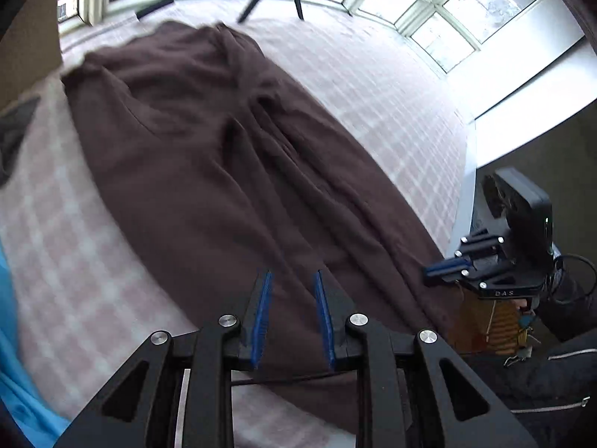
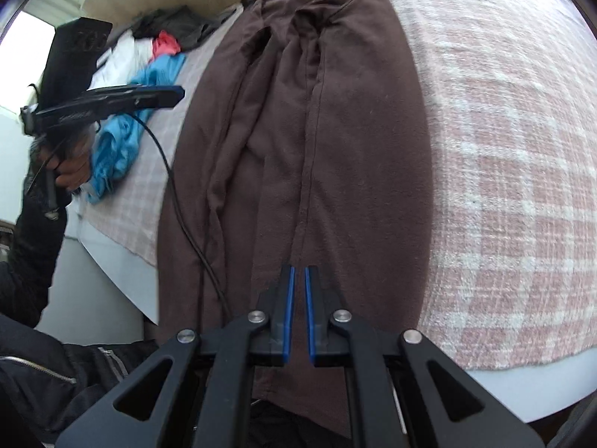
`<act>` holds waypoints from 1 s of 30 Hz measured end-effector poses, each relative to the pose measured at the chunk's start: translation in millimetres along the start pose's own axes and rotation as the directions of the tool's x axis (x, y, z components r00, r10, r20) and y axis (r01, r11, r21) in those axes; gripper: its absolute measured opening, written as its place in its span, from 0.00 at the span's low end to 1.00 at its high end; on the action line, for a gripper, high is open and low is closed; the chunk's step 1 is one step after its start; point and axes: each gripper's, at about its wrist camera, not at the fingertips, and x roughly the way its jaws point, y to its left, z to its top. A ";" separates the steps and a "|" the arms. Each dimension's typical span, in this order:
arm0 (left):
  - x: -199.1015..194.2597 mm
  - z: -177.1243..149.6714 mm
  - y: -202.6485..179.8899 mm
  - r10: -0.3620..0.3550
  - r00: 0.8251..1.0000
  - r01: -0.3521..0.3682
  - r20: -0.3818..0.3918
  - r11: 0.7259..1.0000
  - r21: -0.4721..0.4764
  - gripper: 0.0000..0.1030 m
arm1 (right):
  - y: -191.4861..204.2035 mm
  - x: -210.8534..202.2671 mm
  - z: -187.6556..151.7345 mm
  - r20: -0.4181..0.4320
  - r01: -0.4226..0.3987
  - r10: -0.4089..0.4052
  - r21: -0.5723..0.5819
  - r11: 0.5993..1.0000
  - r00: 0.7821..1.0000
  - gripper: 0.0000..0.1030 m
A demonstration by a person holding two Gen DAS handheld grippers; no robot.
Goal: Fold clothes
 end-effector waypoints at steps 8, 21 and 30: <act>-16.8 -24.0 -31.9 0.082 0.994 -0.073 0.074 0.991 -0.114 0.20 | 3.0 -32.7 -23.2 0.031 -0.076 0.078 -0.065 0.995 0.996 0.06; -127.9 -173.9 -94.2 0.160 0.968 -0.098 0.196 0.951 -0.293 0.22 | 49.6 7.4 -66.2 -0.051 0.006 -0.023 -0.305 0.952 0.998 0.24; -136.6 -252.9 -96.3 0.235 0.955 -0.135 0.179 0.887 -0.441 0.23 | 21.6 -83.5 -91.9 0.023 -0.117 0.127 -0.245 0.962 0.992 0.43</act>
